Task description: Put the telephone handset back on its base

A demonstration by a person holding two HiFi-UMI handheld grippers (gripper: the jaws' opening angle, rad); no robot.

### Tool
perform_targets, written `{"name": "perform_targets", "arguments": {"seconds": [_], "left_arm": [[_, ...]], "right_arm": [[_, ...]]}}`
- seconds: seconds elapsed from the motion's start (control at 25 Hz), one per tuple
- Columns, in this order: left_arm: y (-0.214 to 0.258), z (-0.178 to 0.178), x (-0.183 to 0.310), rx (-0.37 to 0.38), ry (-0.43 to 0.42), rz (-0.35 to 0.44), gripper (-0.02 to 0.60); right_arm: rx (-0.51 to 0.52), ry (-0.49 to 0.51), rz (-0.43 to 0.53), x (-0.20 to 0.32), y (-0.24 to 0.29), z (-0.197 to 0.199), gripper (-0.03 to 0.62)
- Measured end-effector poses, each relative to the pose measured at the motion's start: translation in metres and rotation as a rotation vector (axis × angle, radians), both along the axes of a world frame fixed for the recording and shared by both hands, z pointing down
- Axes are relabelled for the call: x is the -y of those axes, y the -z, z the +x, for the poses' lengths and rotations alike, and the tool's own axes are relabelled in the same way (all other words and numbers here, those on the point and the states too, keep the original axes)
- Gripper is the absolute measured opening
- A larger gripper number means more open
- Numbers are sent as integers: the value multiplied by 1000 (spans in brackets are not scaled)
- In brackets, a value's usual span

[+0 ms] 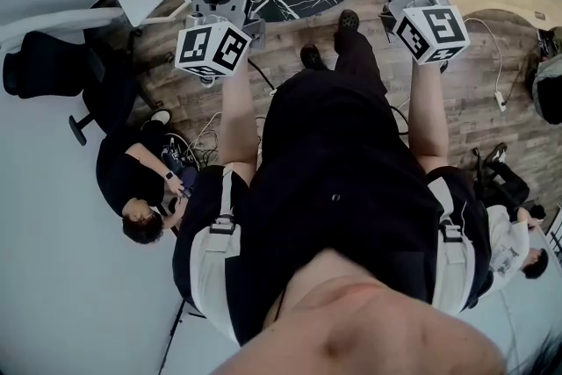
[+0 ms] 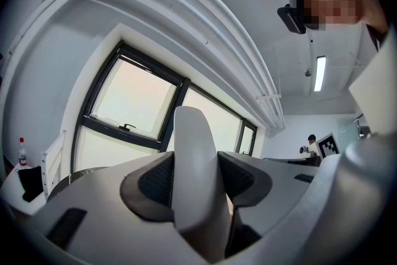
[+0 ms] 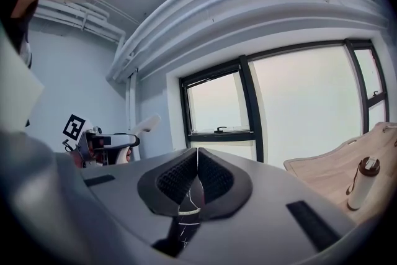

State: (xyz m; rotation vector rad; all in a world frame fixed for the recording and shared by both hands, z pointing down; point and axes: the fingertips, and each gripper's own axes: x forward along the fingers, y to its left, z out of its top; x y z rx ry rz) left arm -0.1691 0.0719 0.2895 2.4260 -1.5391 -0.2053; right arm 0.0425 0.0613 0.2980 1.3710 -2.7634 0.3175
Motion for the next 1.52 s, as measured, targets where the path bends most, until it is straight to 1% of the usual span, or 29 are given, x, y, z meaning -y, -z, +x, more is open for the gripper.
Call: {"name": "perform_targets", "arguments": {"seconds": [0.2,0.36,0.72,1.04,1.12,1.52], "left_arm": [[-10,3,11,-1,5,-21,222],[-16,8,22,4,19,-38,222],[-22,18,66,13,70,-70,222],[-21,39,102,41,114,-91,222],[-24,44,107,48,124,-98,222],[-49,60,121,28,193,-154,222]], "right_arm": [[-11,-2,-6,11,-7,4,29],[-4,16,-13,27,-9,8,31],[12,83,-30,81,-14,13,31],[30,134,-47,126,-15,27,31],[36,146,-54,133,-17,30,31],[43,224,-87,157,-35,41,31]]}}
